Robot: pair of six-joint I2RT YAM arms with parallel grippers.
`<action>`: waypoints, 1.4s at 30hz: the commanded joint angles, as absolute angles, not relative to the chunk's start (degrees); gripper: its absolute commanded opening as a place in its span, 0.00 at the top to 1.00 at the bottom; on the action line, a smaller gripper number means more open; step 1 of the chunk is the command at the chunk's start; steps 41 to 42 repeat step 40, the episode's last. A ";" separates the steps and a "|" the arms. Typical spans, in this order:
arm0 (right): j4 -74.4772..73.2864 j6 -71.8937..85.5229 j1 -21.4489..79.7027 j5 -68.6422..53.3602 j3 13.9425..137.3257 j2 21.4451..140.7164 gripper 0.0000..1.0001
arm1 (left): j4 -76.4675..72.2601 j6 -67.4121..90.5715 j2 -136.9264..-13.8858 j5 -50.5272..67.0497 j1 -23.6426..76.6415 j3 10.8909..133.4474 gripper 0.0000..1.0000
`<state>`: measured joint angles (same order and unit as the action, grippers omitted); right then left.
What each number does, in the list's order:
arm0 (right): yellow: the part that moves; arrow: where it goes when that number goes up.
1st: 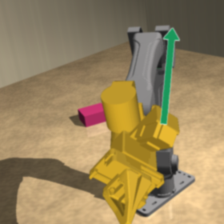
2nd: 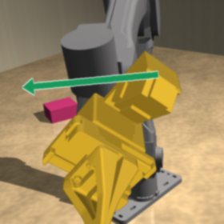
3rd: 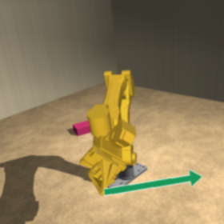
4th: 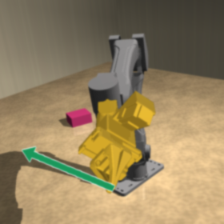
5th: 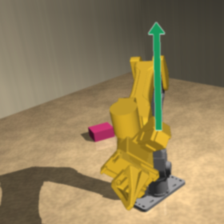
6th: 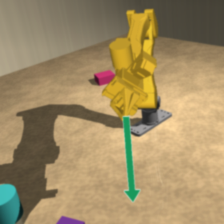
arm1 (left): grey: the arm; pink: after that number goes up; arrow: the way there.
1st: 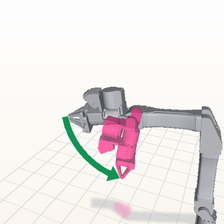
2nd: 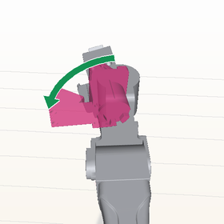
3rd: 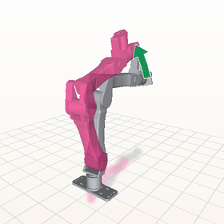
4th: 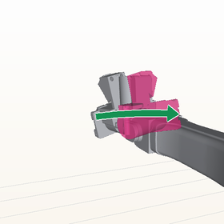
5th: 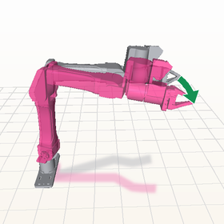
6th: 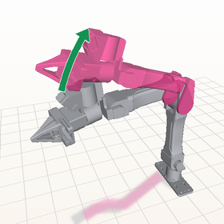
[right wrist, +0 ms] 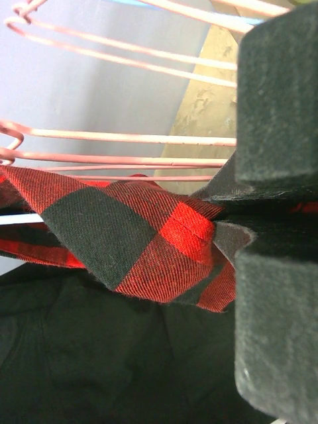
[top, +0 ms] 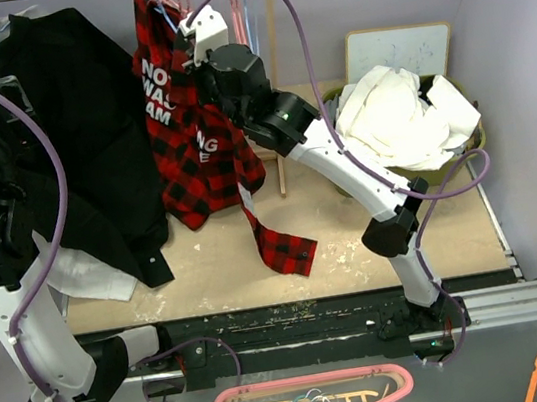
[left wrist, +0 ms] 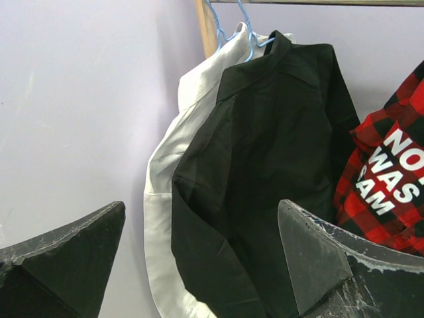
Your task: Place the shirt on the hanger
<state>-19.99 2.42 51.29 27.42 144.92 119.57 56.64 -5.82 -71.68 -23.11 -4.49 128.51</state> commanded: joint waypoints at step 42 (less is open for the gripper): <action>3.10 5.44 53.96 16.36 119.57 94.32 0.00 | 51.19 -12.63 -72.16 -26.12 -5.17 121.38 0.01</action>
